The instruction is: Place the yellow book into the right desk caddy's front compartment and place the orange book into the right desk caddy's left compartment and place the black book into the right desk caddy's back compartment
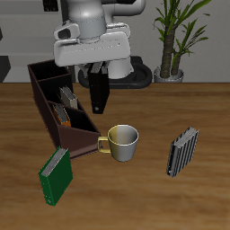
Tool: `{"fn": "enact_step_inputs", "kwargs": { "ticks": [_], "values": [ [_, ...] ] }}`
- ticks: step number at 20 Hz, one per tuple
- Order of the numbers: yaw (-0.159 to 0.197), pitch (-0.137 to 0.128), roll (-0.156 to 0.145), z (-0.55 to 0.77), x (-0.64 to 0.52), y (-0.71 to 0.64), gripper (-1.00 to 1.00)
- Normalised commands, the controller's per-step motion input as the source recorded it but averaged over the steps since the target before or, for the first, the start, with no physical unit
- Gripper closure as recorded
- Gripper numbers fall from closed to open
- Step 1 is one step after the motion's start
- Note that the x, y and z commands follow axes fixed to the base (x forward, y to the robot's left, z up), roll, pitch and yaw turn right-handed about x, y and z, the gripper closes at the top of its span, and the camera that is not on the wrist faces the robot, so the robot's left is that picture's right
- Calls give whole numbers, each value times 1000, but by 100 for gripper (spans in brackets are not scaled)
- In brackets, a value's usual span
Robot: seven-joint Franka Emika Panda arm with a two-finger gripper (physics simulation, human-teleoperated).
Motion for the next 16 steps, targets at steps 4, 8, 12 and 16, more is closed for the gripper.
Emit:
{"fn": "enact_step_inputs", "kwargs": {
  "ticks": [4, 8, 12, 16],
  "values": [
    [70, -17, 8, -43, -480, -124, 100],
    [53, -40, 13, -8, -535, -164, 100],
    [109, -33, -4, -45, -602, -350, 100],
    [83, -18, 21, -30, -338, -158, 100]
  ]
}}
